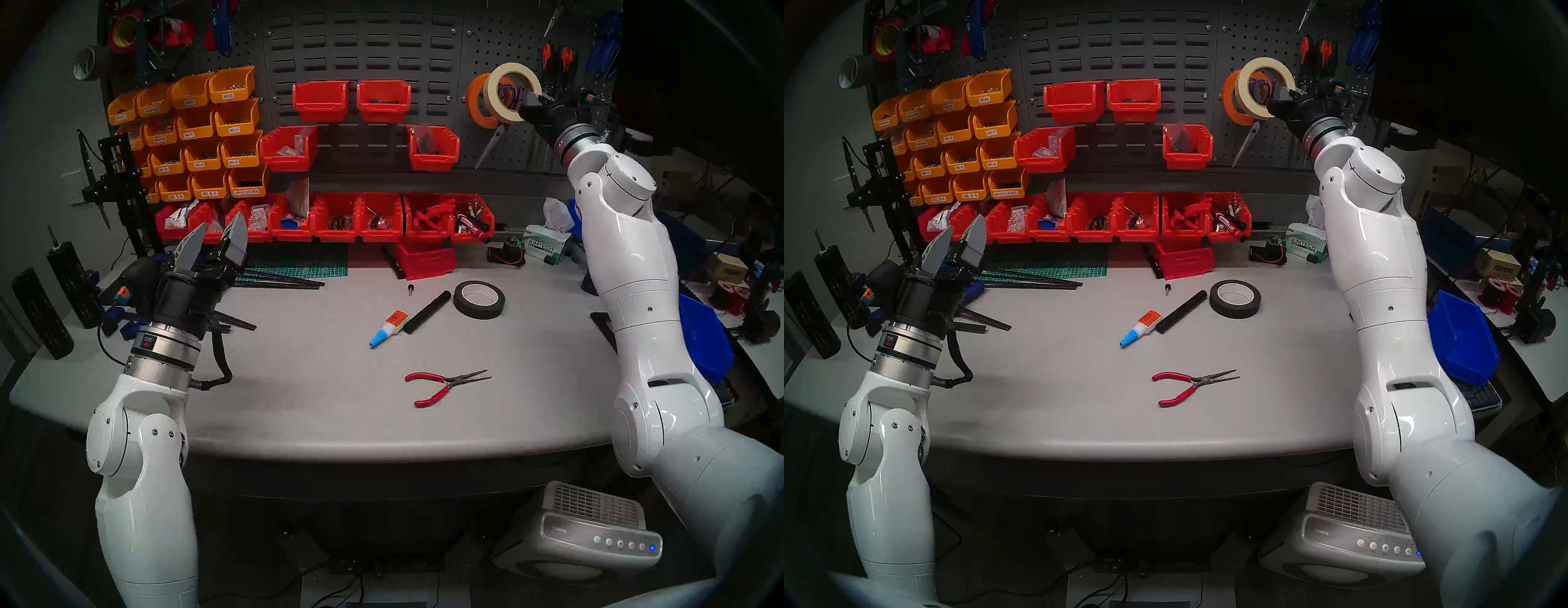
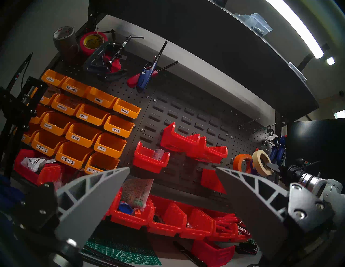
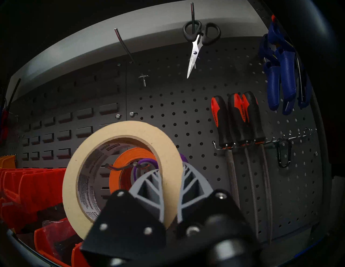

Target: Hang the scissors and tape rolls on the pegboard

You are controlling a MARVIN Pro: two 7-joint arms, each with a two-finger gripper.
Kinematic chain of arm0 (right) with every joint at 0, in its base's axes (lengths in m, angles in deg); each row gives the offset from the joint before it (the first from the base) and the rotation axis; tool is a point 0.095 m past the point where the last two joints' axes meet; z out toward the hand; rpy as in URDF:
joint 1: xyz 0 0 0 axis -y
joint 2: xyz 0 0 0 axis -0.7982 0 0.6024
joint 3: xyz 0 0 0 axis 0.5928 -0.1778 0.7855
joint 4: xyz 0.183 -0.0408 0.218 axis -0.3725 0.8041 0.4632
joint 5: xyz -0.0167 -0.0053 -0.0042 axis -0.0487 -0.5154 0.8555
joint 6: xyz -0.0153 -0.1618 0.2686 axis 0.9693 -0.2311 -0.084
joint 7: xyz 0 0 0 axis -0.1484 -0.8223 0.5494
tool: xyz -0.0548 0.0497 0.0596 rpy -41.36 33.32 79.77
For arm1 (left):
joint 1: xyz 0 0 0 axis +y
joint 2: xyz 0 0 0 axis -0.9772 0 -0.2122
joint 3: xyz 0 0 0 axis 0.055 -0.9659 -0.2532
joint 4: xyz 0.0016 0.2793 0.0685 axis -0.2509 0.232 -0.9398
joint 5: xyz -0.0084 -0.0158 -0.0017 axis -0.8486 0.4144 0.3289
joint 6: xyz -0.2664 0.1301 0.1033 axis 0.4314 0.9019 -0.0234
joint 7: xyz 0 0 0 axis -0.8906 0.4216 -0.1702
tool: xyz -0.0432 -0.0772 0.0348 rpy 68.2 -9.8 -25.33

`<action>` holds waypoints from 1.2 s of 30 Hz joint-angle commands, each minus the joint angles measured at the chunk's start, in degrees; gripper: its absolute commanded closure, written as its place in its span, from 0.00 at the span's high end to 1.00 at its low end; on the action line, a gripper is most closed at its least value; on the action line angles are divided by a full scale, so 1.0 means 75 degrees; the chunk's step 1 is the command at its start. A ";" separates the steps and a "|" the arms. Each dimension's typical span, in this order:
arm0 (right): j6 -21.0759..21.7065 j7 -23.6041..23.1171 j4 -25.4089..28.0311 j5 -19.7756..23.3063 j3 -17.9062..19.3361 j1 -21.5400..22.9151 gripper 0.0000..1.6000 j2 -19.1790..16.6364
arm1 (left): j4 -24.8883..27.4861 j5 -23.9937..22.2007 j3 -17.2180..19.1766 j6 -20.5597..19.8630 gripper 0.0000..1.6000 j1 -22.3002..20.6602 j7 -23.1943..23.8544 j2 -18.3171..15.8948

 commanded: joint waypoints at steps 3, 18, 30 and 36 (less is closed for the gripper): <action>-0.0078 -0.0226 -0.0125 -0.0109 -0.0125 0.0856 0.00 0.0057 | 0.0237 -0.0013 -0.0013 0.0072 1.00 -0.0124 0.0023 -0.0010; -0.0192 -0.0205 -0.0765 -0.0610 -0.0480 0.1274 0.00 0.0081 | 0.0245 -0.0010 -0.0014 0.0075 1.00 -0.0123 0.0020 -0.0006; 0.0051 -0.0136 -0.0737 -0.0855 -0.0611 0.1166 0.00 -0.0094 | 0.0252 -0.0006 -0.0015 0.0077 1.00 -0.0121 0.0016 -0.0002; 0.0112 -0.0041 -0.0574 -0.0871 -0.0560 0.1032 0.00 -0.0165 | 0.0252 -0.0006 -0.0015 0.0077 1.00 -0.0121 0.0016 -0.0001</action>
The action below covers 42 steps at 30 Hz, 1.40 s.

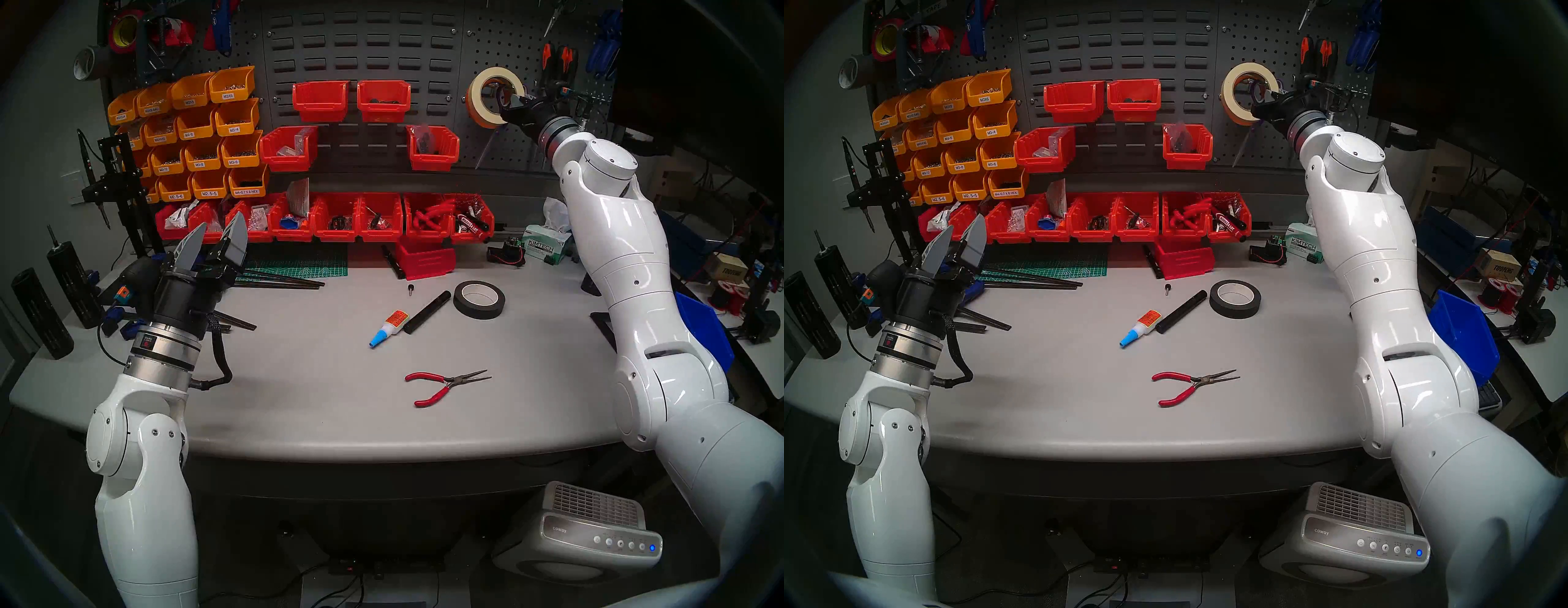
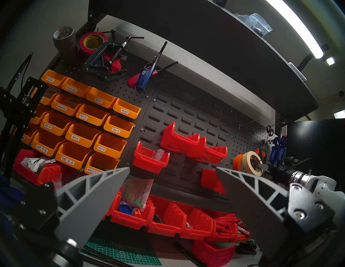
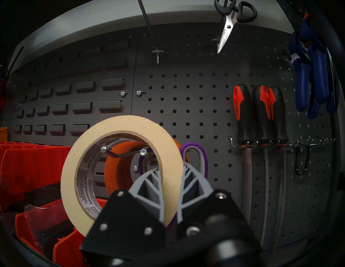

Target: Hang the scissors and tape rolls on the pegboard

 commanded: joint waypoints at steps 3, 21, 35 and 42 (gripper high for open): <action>0.0094 0.0118 0.0466 -0.0036 0.0167 0.0138 0.00 -0.0177 | 0.0246 -0.0008 -0.0015 0.0076 1.00 -0.0121 0.0017 -0.0004; 0.0487 0.0132 0.1437 0.0017 0.0381 -0.0608 0.84 -0.0472 | 0.0249 -0.0006 -0.0016 0.0078 1.00 -0.0120 0.0015 -0.0001; 0.0487 -0.0272 0.2562 0.0519 0.0848 -0.1565 1.00 -0.0756 | 0.0238 -0.0011 -0.0014 0.0073 1.00 -0.0122 0.0021 -0.0007; 0.0351 -0.0572 0.3160 0.0747 0.1112 -0.1982 1.00 -0.0894 | 0.0223 -0.0016 -0.0011 0.0066 1.00 -0.0123 0.0026 -0.0014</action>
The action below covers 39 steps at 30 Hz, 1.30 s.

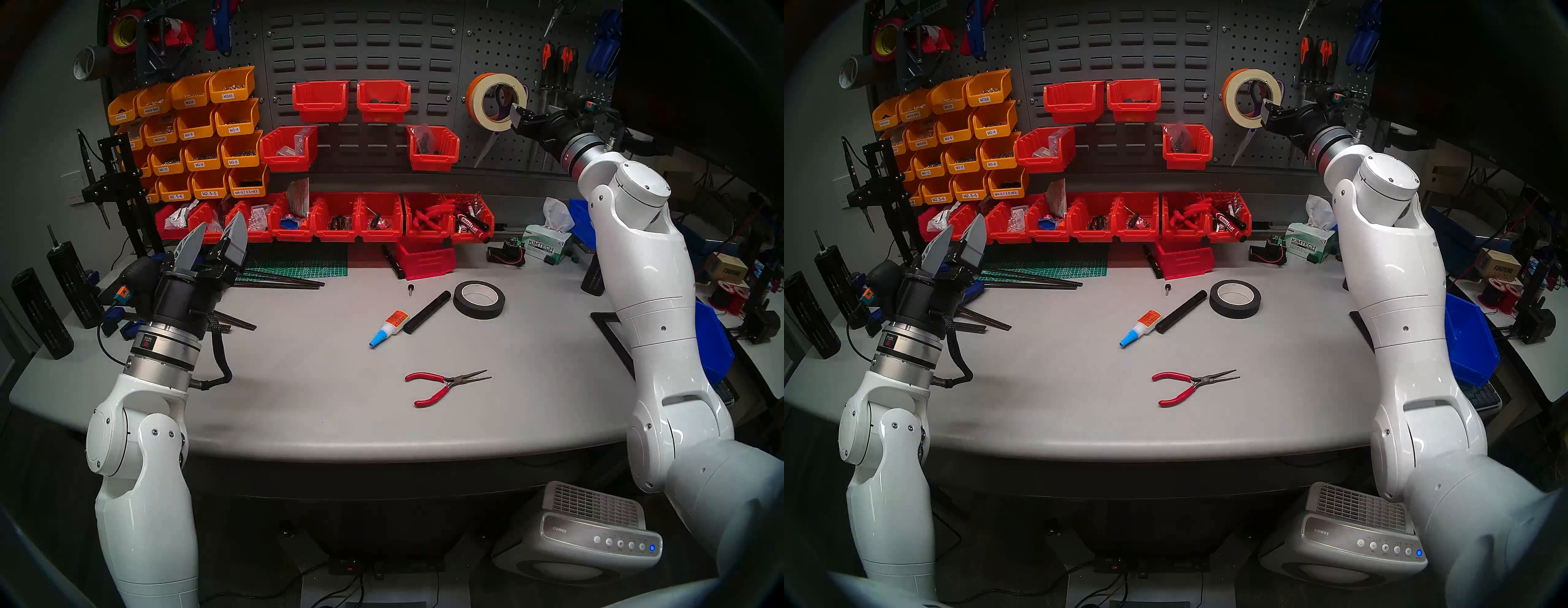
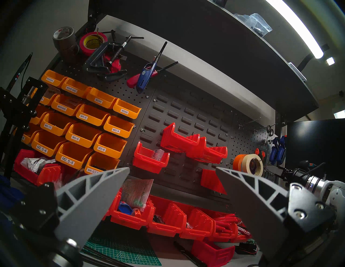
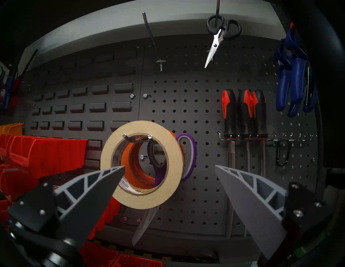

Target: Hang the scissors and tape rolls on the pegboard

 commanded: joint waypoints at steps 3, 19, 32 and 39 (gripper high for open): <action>-0.0328 -0.0309 0.0998 0.0284 0.0450 -0.0402 1.00 -0.0216 | 0.0214 -0.0015 -0.0011 0.0064 1.00 -0.0122 0.0028 -0.0017; -0.0576 -0.0707 0.2414 0.0755 0.1106 -0.1864 1.00 -0.0288 | 0.0180 -0.0017 -0.0008 0.0056 1.00 -0.0120 0.0033 -0.0024; -0.0696 -0.0942 0.3727 0.0879 0.1341 -0.3415 1.00 -0.0231 | 0.0170 -0.0017 -0.0008 0.0056 1.00 -0.0122 0.0035 -0.0027; -0.0739 -0.0812 0.4735 0.0854 0.1514 -0.4523 1.00 -0.0078 | 0.0172 -0.0019 -0.0008 0.0058 1.00 -0.0124 0.0036 -0.0029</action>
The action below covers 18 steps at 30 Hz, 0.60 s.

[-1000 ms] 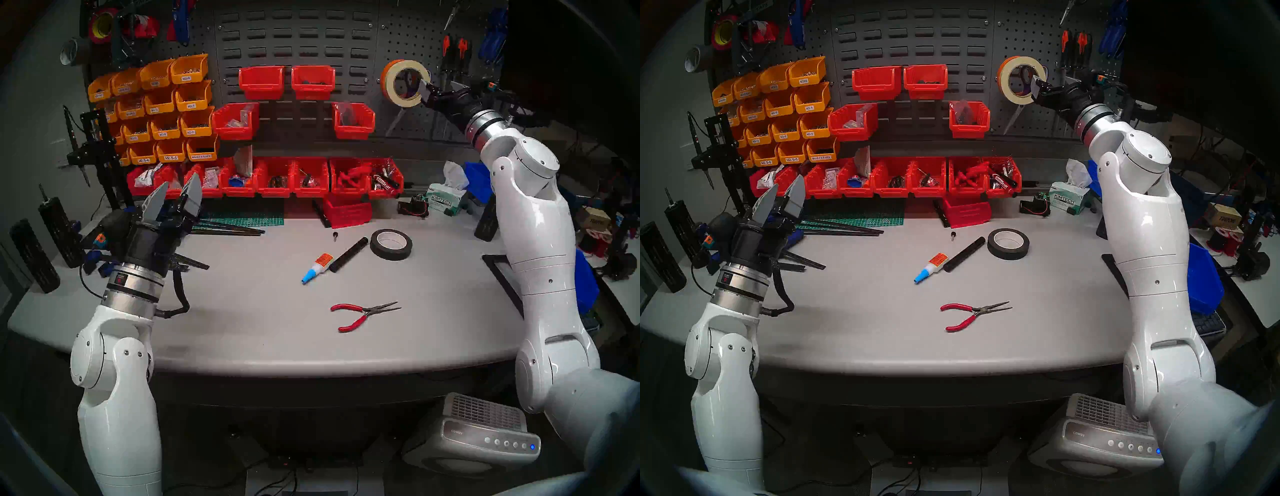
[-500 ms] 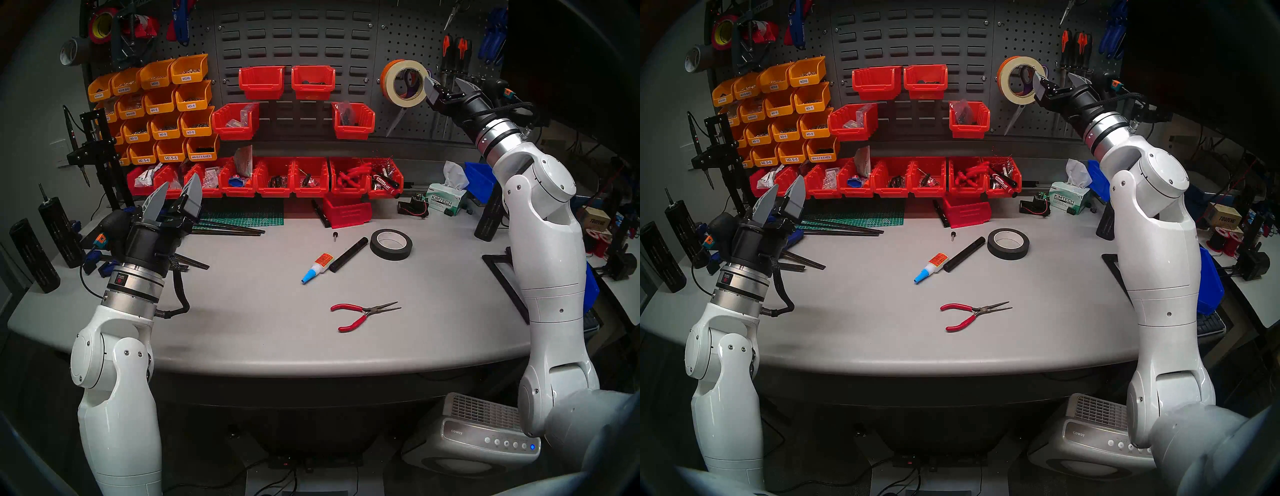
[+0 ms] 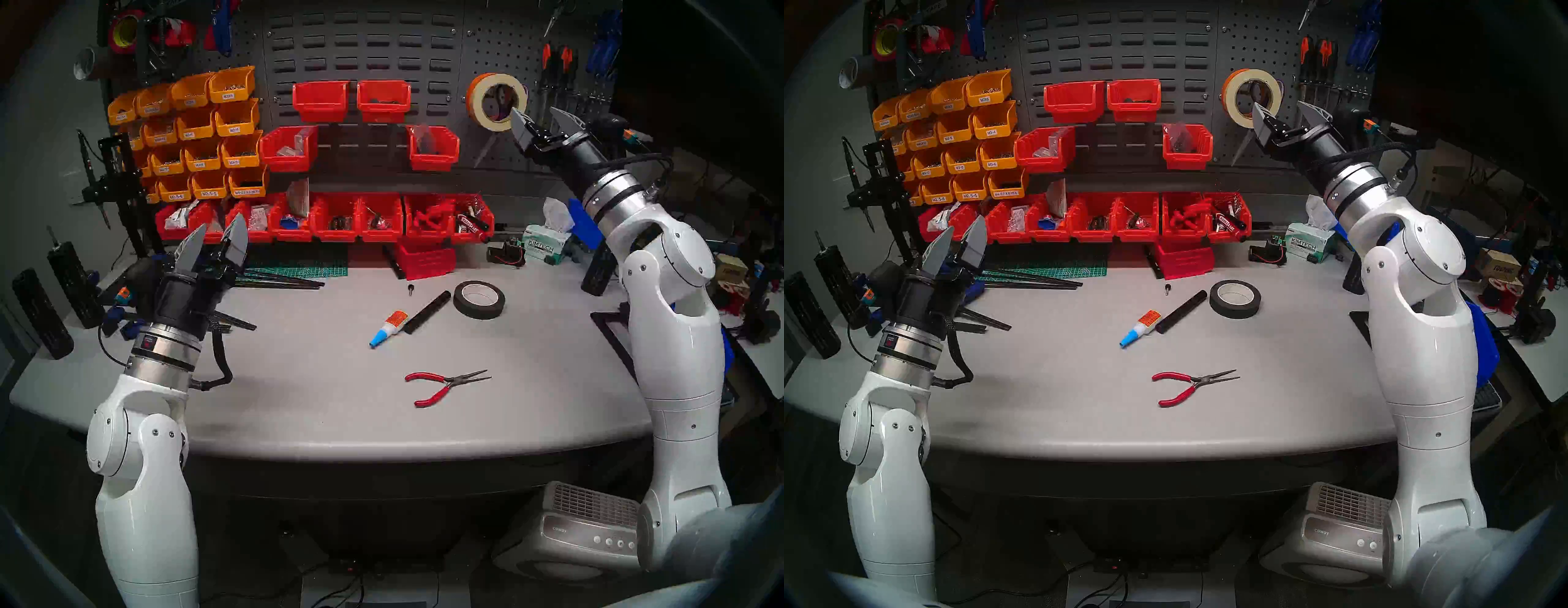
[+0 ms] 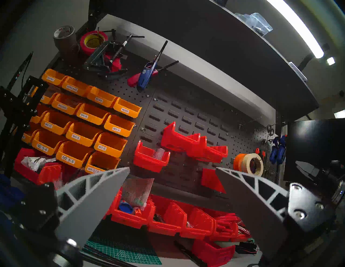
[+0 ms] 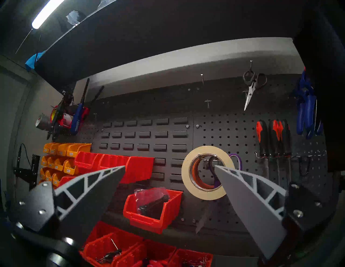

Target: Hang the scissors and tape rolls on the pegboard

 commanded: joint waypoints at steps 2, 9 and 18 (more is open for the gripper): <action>-0.0198 0.0102 0.0875 -0.0080 0.0179 -0.0902 1.00 0.0159 | 0.0211 -0.0018 -0.0010 0.0060 1.00 -0.0124 0.0030 -0.0021; -0.0351 0.0411 0.1574 -0.0374 0.0438 -0.1740 1.00 0.0317 | 0.0217 -0.0018 -0.0010 0.0063 1.00 -0.0126 0.0031 -0.0022; -0.0384 0.1008 0.2401 -0.0802 0.0677 -0.2749 1.00 0.0853 | 0.0235 -0.0018 -0.0011 0.0068 1.00 -0.0128 0.0031 -0.0019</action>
